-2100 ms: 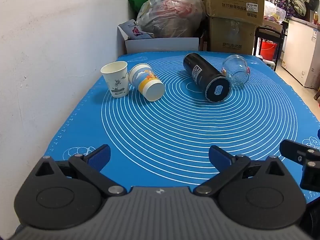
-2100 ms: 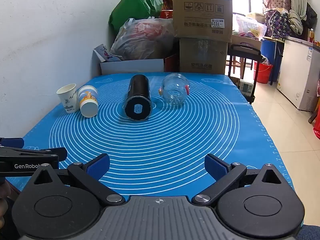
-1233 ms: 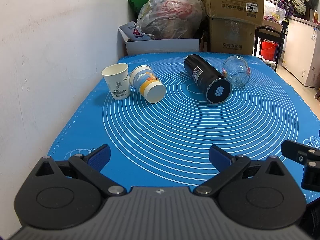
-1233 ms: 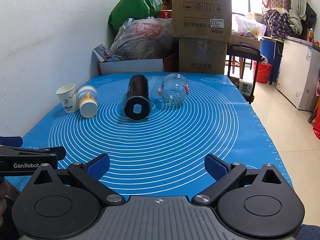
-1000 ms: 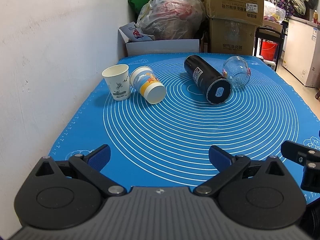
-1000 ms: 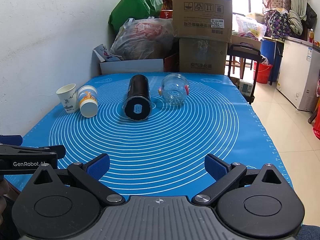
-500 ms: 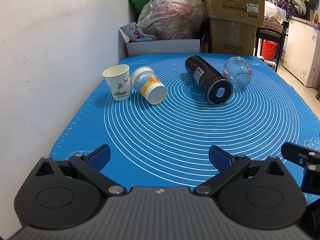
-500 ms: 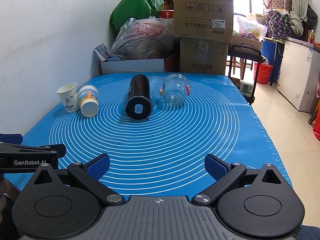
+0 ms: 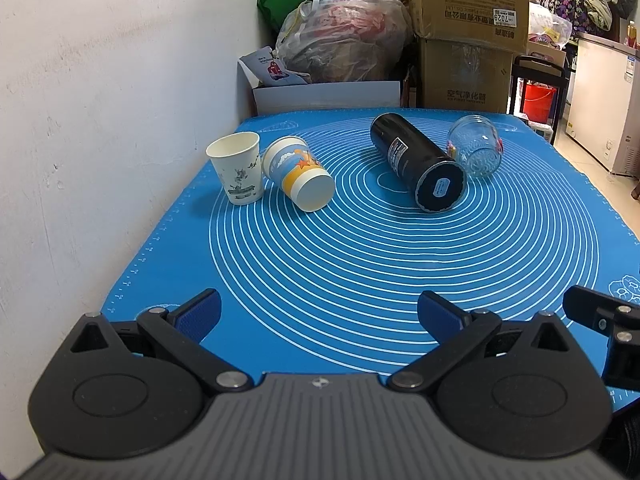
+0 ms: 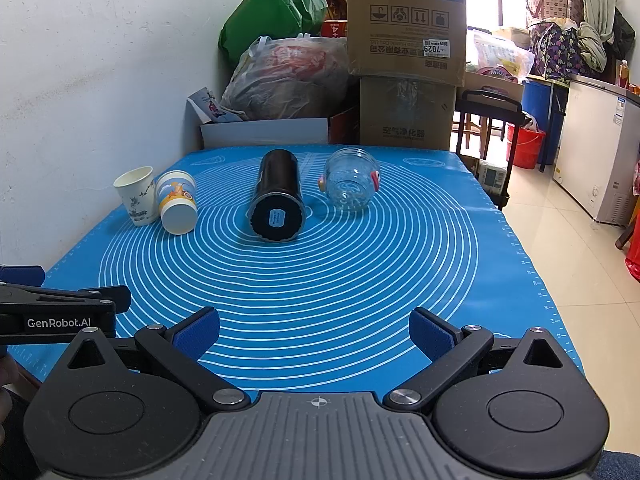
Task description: Flip cup upside down
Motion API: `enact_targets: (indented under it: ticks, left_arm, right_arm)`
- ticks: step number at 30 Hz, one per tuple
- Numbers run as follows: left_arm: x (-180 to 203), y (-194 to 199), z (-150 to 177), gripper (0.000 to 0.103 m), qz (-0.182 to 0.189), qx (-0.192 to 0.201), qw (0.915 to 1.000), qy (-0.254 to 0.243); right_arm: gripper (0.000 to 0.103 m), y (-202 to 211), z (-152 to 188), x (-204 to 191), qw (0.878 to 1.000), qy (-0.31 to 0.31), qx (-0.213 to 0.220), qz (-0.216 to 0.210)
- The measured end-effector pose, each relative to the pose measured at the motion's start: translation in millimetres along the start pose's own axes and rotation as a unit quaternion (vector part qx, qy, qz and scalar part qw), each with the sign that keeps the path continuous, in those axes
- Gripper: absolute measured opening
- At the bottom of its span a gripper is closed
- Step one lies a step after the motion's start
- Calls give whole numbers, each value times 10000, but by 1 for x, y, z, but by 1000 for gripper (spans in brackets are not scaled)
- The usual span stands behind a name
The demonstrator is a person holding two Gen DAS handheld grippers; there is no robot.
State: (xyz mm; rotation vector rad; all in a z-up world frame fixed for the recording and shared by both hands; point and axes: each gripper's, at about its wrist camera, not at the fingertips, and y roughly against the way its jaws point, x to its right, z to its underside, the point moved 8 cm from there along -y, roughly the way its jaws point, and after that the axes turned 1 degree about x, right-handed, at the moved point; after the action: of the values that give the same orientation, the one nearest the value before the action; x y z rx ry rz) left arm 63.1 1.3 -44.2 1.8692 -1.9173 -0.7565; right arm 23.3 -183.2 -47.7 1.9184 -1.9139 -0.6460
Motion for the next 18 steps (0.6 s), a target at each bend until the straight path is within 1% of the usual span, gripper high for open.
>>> enact_targets:
  ticks: [18]
  left_arm:
    - [0, 0, -1, 103, 1, -6, 10000, -21]
  right_arm:
    - [102, 0, 0, 0, 10000, 9, 6, 1]
